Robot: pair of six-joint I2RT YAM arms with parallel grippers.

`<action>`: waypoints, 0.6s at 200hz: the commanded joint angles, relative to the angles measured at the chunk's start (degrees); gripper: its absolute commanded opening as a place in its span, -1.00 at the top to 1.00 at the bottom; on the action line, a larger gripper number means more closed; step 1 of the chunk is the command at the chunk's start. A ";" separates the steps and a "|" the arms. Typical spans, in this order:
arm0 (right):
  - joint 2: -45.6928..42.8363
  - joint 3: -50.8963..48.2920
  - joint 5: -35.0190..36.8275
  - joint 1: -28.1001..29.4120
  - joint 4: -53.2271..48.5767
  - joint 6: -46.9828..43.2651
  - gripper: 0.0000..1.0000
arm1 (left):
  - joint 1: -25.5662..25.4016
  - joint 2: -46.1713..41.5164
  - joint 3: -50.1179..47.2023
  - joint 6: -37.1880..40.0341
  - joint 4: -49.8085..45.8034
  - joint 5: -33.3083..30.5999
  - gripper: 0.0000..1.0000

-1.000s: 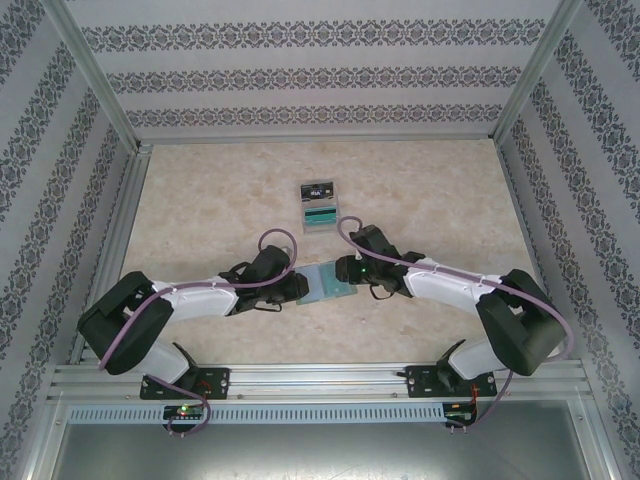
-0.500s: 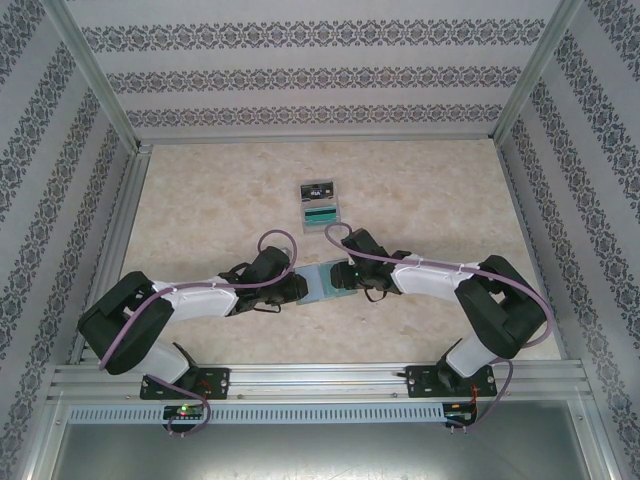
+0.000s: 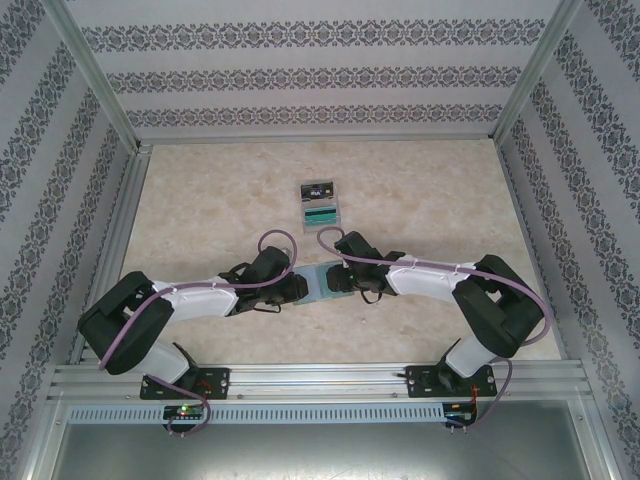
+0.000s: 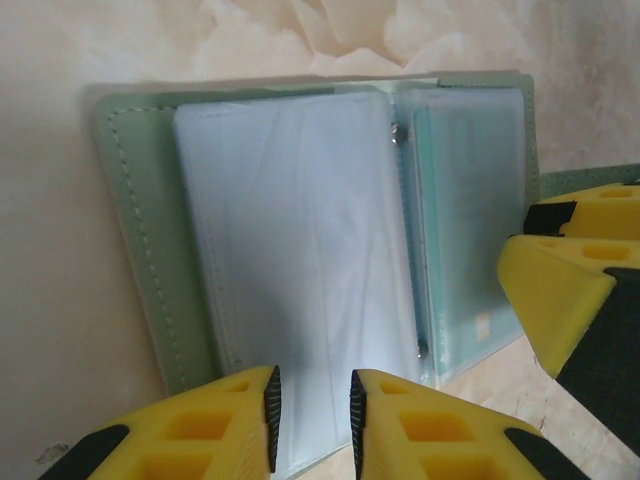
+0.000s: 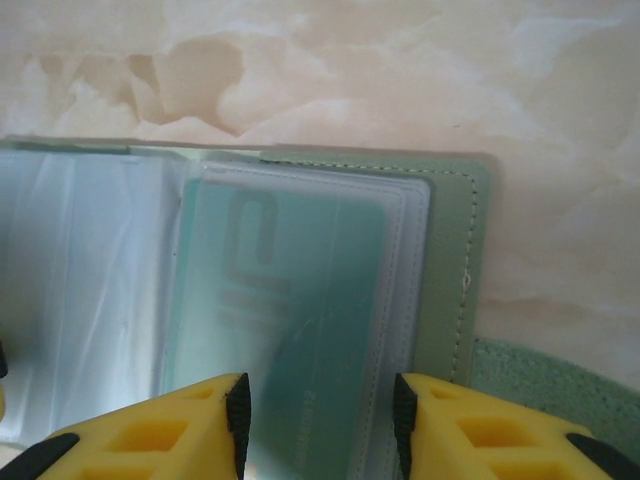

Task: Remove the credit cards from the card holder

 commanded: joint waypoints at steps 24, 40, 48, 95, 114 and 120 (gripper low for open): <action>0.18 1.56 -3.87 0.79 0.36 1.03 0.10 | 0.57 1.00 -0.32 -0.31 0.59 0.90 0.44; -0.06 1.55 -4.98 0.79 0.73 1.76 0.10 | 0.58 1.05 -0.43 -0.41 0.90 1.05 0.44; -0.24 1.56 -5.39 0.77 0.88 2.11 0.10 | 0.58 1.19 -0.47 -0.40 1.00 1.11 0.44; -2.24 1.21 -7.73 0.42 1.93 4.21 0.09 | 0.58 1.63 -0.85 -0.66 1.61 1.45 0.44; -2.29 1.03 -9.34 -0.01 2.77 5.15 0.08 | 0.58 1.62 -0.90 -0.66 1.72 1.42 0.44; -2.27 0.95 -9.60 -0.10 3.00 5.36 0.08 | 0.58 1.62 -0.91 -0.66 1.72 1.42 0.44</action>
